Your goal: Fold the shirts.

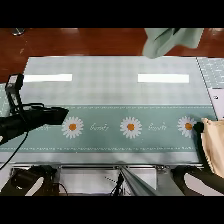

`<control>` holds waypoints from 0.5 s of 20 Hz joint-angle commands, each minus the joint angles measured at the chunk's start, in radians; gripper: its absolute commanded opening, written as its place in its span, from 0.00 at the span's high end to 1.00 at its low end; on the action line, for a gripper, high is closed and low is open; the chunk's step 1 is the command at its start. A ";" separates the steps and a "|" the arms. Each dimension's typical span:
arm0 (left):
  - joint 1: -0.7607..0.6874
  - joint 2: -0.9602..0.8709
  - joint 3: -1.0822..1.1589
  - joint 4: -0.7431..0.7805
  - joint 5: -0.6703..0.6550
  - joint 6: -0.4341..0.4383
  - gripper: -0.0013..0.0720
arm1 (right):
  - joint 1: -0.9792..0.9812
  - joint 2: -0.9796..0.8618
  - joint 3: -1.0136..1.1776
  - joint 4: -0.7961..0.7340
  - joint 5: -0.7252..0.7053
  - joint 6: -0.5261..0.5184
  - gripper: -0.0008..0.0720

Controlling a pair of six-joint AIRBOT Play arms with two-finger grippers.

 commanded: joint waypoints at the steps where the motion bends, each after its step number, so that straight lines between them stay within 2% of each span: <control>1: -0.008 0.012 -0.022 -0.014 0.024 0.000 0.02 | 0.105 0.090 -0.027 0.003 0.272 -0.026 0.96; 3: -0.008 -0.002 -0.023 -0.014 0.032 0.000 0.02 | 0.175 0.088 -0.085 0.002 0.468 -0.026 0.96; 5: -0.008 -0.015 -0.023 -0.014 0.046 0.000 0.02 | 0.251 0.087 -0.230 0.002 0.520 -0.011 0.96; 7: -0.008 -0.027 -0.023 -0.015 0.050 0.000 0.02 | 0.341 0.087 -0.435 0.002 0.463 0.006 0.96; 10: -0.008 -0.036 -0.023 -0.032 0.050 0.000 0.02 | 0.497 0.072 -0.747 0.003 0.200 0.066 0.96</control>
